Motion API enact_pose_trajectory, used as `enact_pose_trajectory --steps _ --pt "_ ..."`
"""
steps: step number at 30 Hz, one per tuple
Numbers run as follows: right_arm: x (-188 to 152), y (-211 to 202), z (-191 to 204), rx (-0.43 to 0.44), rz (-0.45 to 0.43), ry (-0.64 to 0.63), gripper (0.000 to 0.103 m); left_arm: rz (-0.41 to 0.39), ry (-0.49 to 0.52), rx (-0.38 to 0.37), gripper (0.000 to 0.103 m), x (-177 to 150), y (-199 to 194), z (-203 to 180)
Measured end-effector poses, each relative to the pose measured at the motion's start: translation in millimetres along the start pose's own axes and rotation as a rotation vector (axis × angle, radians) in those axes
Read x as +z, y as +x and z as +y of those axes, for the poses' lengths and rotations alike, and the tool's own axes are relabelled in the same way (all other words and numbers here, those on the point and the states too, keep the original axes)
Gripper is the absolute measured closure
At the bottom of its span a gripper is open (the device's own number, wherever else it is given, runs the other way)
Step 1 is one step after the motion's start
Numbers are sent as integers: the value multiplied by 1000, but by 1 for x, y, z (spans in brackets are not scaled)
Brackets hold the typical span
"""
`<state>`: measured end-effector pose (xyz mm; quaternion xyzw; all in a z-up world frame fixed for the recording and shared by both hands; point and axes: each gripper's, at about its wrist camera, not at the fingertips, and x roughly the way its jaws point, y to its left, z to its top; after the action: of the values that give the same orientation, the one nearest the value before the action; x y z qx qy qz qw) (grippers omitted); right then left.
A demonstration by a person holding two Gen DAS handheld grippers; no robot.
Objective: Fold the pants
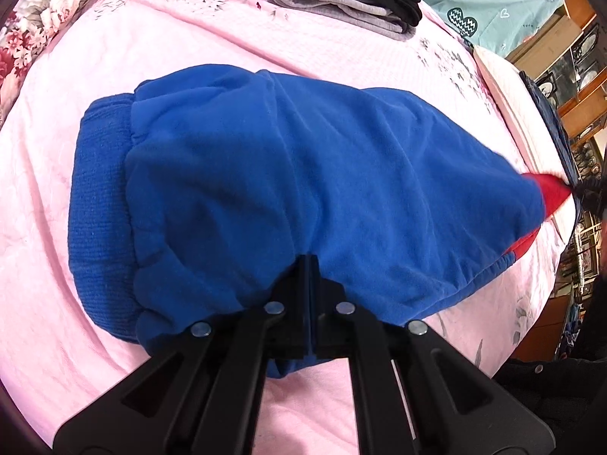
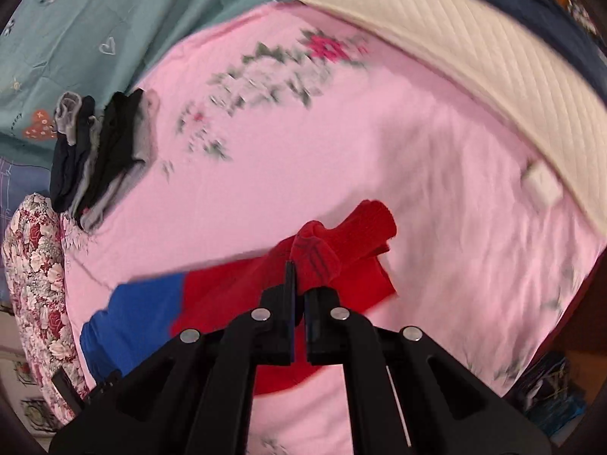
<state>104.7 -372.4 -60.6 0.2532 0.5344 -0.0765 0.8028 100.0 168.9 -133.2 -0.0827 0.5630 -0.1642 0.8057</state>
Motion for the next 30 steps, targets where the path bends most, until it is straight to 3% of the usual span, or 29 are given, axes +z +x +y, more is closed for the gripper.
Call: enact_pose_trajectory --steps 3,5,9,11,12,13,16,18,21,25,27,30 --pt "-32 33 -40 -23 44 57 100 11 5 20 100 3 2 -4" --pt "-44 49 -59 23 63 98 100 27 9 33 100 7 3 -6" --pt "-46 49 -65 78 43 88 98 41 17 73 100 12 0 -11" --pt "-45 40 -56 46 30 18 85 28 19 106 100 10 -6 -14" --pt "-45 37 -52 20 26 -18 66 19 16 128 100 10 -10 -15" --pt "-46 29 -48 -31 1 -52 57 9 12 144 100 8 -14 -16" --pt "-51 4 -36 -180 -84 -167 57 -15 3 147 100 5 -25 -22" --pt "-59 -16 -17 -178 -132 -256 57 -30 14 112 100 6 -31 -33" --pt "-79 -29 34 -36 -133 -432 57 -33 46 58 89 7 -27 -51" --pt "-124 1 128 173 5 -781 57 27 62 56 87 10 3 -67" --pt "-142 23 165 204 59 -915 58 59 46 45 87 9 16 -66" --pt "-163 55 205 208 123 -1084 68 47 22 20 87 9 17 -59"
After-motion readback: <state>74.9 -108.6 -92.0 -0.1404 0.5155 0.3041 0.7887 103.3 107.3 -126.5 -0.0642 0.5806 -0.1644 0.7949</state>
